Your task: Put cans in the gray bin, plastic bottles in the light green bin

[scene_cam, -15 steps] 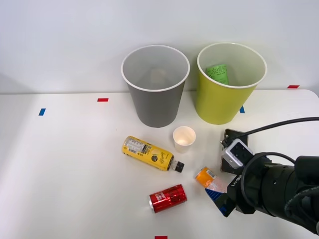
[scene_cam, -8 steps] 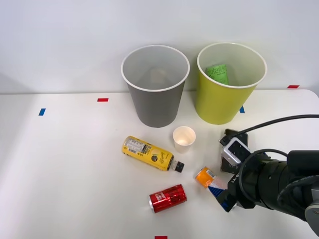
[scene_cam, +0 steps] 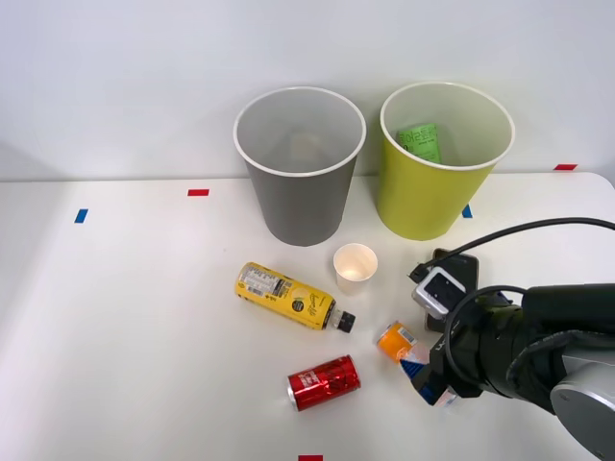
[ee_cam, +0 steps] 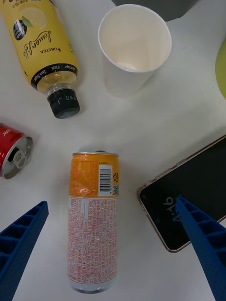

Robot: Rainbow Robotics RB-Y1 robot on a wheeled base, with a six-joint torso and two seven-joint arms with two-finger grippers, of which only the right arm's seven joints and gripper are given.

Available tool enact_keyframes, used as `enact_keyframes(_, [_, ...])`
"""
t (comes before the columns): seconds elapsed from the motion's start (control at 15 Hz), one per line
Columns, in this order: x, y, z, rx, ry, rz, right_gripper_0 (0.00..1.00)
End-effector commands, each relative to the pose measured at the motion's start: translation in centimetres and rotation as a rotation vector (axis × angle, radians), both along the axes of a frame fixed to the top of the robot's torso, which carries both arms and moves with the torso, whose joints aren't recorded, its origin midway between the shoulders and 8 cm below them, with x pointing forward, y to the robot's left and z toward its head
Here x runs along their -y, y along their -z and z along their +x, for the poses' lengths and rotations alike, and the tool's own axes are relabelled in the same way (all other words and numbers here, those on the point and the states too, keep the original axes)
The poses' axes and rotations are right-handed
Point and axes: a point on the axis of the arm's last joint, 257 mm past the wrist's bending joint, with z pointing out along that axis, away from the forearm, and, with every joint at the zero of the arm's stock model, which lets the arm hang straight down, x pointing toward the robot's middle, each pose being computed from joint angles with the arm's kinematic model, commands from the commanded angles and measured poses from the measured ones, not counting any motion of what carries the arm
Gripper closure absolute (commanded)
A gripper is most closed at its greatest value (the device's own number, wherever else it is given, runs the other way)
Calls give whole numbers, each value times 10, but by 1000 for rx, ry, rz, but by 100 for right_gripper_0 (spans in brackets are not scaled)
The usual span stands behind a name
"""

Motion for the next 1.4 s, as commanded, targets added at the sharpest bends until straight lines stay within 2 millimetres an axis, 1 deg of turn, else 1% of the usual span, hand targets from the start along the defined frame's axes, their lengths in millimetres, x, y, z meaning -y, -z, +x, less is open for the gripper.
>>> enact_keyframes(0.07, [-2, 2, -4, -27, -6, -14, 7])
enact_keyframes(0.2, [-8, 5, -7, -31, -18, -19, 7])
enact_keyframes(0.27, [-8, 8, -8, -34, -17, -27, 7])
enact_keyframes(0.33, [-9, 14, -8, -53, -17, -27, 7])
enact_keyframes(0.4, [-9, 21, -4, -73, -17, -29, 7])
enact_keyframes(0.47, [-11, 23, -1, -80, -15, -25, 7])
enact_keyframes(0.6, [-18, 22, 2, -76, -19, -18, 7])
enact_keyframes(0.73, [-18, 24, 4, -64, -24, -41, 7])
enact_keyframes(1.0, [-23, 38, 12, -99, -14, -40, 7])
enact_keyframes(1.2, [-27, 45, 13, -110, -21, -51, 7])
enact_keyframes(1.4, [-32, 55, 21, -112, -21, -58, 7])
